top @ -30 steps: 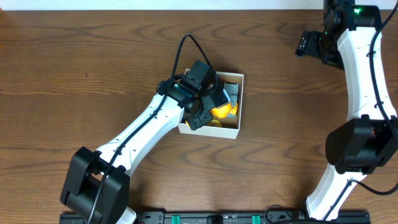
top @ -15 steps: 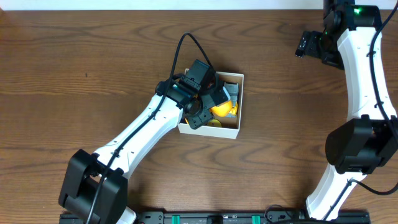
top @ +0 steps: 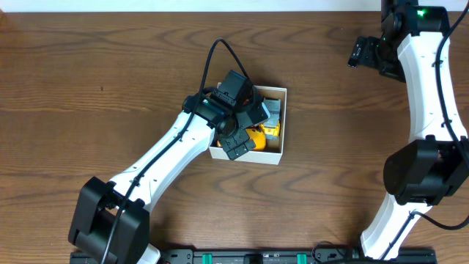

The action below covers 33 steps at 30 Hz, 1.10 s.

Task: Pack container
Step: 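Lower the dinosaur into the box's front and press it down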

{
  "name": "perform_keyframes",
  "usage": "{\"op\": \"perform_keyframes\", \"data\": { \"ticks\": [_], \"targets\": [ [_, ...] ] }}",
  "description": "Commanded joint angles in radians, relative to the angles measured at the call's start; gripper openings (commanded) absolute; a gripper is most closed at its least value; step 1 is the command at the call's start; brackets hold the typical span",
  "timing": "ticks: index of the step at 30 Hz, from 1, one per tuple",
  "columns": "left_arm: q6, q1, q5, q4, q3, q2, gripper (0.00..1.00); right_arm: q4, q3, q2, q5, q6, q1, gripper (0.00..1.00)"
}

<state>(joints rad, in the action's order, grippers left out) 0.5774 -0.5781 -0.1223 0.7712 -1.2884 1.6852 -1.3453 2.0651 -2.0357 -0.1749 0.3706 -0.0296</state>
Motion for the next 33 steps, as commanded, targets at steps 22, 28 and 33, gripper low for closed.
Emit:
{"op": "perform_keyframes", "data": {
  "ticks": [22, 28, 33],
  "targets": [
    [0.004, 0.0, 0.112, -0.002, -0.004, -0.169, 0.83, 0.006, -0.005, -0.009, 0.0, -0.005, -0.002, 0.99],
    [-0.04, 0.0, 0.104, 0.003, 0.007, -0.139, 0.47, 0.007, -0.005, -0.009, 0.0, -0.005, -0.002, 0.99],
    [-0.04, 0.0, 0.027, 0.005, 0.009, -0.089, 0.36, 0.007, -0.005, -0.009, -0.001, -0.005, -0.002, 0.99]
  ]
}}
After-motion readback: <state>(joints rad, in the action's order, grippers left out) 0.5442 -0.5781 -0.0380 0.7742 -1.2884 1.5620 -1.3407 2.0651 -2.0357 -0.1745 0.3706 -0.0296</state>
